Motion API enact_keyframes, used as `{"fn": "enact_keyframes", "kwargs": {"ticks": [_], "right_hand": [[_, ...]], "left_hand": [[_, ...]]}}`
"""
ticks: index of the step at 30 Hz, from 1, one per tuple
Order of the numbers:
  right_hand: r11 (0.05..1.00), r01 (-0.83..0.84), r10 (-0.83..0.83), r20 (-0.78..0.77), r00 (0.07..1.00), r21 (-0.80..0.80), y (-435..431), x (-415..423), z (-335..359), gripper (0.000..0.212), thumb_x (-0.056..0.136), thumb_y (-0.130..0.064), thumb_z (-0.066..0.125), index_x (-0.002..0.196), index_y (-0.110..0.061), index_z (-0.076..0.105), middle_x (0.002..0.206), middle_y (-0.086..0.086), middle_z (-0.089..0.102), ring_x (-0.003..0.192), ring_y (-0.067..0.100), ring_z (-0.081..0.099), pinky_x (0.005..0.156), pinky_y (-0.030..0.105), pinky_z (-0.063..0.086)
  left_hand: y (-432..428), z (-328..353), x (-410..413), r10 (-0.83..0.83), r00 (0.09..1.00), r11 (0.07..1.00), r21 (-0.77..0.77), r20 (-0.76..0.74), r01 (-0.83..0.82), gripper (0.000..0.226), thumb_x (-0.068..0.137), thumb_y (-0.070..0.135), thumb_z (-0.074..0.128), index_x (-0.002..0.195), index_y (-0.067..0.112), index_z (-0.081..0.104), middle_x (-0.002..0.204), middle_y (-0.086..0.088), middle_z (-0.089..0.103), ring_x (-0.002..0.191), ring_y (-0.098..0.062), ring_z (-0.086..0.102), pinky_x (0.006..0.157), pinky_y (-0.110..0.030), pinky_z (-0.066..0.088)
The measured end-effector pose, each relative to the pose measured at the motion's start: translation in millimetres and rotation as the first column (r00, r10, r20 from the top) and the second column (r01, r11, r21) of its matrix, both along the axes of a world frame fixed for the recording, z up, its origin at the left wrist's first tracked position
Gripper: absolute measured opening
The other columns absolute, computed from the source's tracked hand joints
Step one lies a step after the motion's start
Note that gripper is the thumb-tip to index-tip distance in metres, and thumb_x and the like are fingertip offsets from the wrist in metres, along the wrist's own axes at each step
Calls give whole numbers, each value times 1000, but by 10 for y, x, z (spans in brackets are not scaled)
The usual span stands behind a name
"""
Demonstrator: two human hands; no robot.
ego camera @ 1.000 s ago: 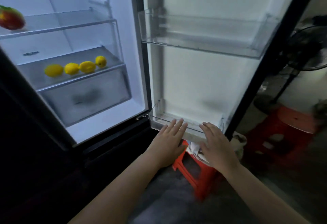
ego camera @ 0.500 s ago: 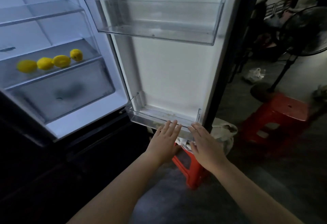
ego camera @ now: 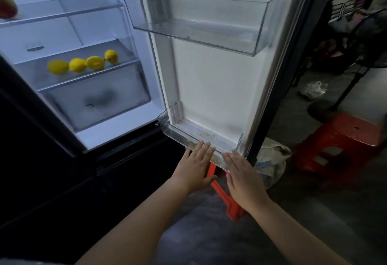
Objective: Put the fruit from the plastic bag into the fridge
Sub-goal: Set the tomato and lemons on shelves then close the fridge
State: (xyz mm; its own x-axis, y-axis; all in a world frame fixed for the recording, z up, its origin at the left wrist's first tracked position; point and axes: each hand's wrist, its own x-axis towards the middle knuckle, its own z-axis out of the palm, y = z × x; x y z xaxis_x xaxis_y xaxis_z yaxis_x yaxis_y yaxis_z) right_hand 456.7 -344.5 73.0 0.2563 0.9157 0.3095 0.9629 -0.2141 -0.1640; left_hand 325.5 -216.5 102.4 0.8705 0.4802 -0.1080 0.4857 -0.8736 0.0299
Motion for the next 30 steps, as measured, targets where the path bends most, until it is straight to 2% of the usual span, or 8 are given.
{"fn": "enact_keyframes", "kwargs": {"ticks": [2,6,13,19,22,26,28,30], "right_hand": [[1000,-17,17,-1,1000,-4,-7,-199,6,60,81,-19,63,137,-11,43,135,5,52,129,22,45,104,34,36],[998,-52,52,-6,999,-35,47,-676,11,62,82,-16,64,140,-12,40,137,2,49,130,21,43,110,33,26],[985,-138,139,1,990,-100,409,-1629,42,68,81,-9,61,144,-9,34,144,5,43,133,21,39,111,40,31],[987,-123,126,19,992,-102,828,-2298,49,70,76,-8,63,141,-6,38,142,9,46,131,23,42,113,38,26],[987,-135,134,-10,991,-85,927,-2481,73,67,79,-11,62,141,-6,38,145,10,42,134,24,38,112,40,30],[973,-197,209,-102,972,122,710,-2615,331,53,87,-9,50,139,-5,41,148,10,36,140,22,27,114,38,27],[939,-171,202,-78,976,298,507,-2585,501,51,85,-2,51,136,-2,44,147,14,36,140,25,27,114,40,27],[901,-83,108,-34,994,426,355,-2490,600,55,84,-1,54,137,0,42,149,17,30,141,30,25,112,46,28]], "left_hand": [[20,7,-185,-1,1000,1000,-9,12,1,82,91,58,37,151,20,-6,158,1,-11,144,-15,-16,118,-41,-1],[93,14,-630,19,999,999,-40,32,-17,80,92,52,39,151,20,-4,159,3,-11,144,-15,-15,119,-41,2],[411,16,-1471,90,992,992,-95,88,-82,75,91,36,47,151,20,6,159,6,-7,145,-15,-9,119,-39,3],[711,-26,-2086,153,984,980,-144,97,-138,77,92,32,46,150,25,-3,158,7,-7,145,-13,-10,118,-37,4],[748,-25,-2354,169,981,974,-169,97,-151,77,94,33,46,150,27,-6,158,6,-11,144,-13,-11,119,-39,4],[630,101,-2685,217,951,970,-160,222,-184,81,93,37,47,150,24,-10,157,5,-18,143,-13,-18,119,-41,4],[519,237,-2765,169,926,985,-39,336,-166,80,94,36,46,150,22,-9,157,1,-17,144,-16,-17,119,-40,3],[394,397,-2755,34,901,984,141,433,-105,76,92,31,46,151,18,1,159,-5,-4,146,-21,-8,119,-43,8]]}}
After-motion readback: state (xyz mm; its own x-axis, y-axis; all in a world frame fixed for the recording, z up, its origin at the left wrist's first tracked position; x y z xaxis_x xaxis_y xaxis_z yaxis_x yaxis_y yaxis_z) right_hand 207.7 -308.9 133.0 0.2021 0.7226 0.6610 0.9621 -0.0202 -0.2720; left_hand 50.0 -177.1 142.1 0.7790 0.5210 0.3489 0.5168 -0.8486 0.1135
